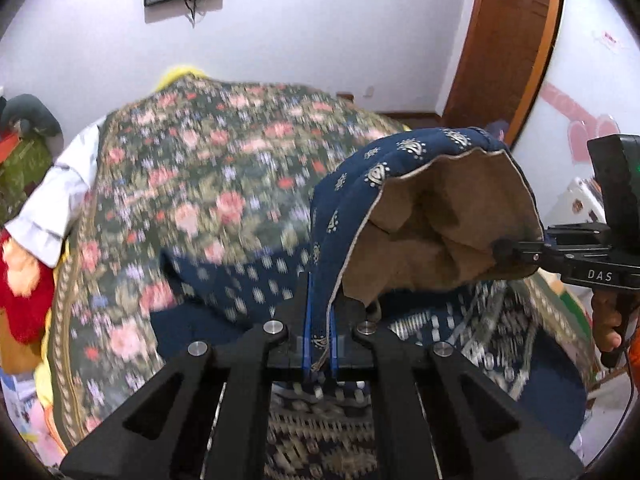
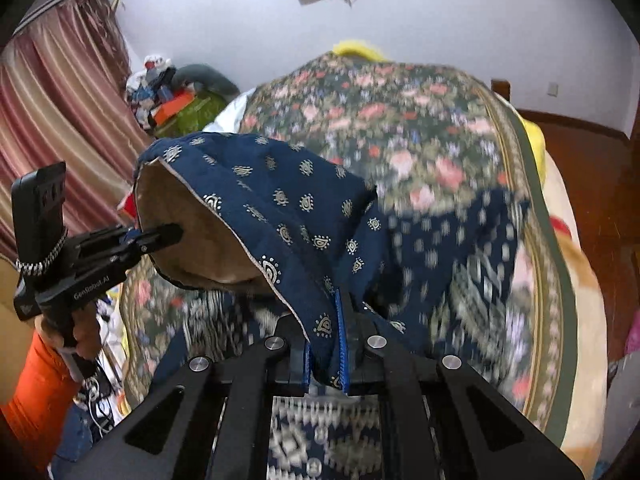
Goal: Fold large clothes
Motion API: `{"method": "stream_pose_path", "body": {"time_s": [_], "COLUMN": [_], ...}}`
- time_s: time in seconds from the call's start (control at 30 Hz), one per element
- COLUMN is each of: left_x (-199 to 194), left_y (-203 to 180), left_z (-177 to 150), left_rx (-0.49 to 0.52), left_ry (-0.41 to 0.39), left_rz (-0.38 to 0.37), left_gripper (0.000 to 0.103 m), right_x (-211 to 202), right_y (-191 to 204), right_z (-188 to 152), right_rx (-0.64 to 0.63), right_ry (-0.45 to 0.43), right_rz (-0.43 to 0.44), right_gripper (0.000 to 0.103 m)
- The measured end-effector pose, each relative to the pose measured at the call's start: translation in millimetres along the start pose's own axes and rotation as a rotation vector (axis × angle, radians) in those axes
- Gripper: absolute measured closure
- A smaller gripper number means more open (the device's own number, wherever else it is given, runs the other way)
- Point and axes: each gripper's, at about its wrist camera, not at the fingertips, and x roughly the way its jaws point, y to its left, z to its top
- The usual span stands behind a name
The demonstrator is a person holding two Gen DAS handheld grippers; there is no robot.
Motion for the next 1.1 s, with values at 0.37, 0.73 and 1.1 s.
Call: {"method": "stream_pose_path", "body": {"time_s": [0.37, 0.73, 1.1], "left_x": [2, 3, -20], "left_y": [-22, -2, 44], "left_z": [-82, -137, -129], "left_rx": [0.05, -0.092, -0.174], "left_ry": [0.127, 0.212, 0.187], "left_rz": [-0.017, -0.031, 0.083], "left_gripper": [0.097, 0.065, 0.064], "right_x": [0, -9, -27], "right_y": [3, -6, -25], "right_z": [-69, -102, -117], "right_rx": [-0.059, -0.085, -0.088], "right_ry": [0.129, 0.183, 0.23], "right_rz": [-0.106, -0.172, -0.216], "right_gripper": [0.094, 0.094, 0.094]}}
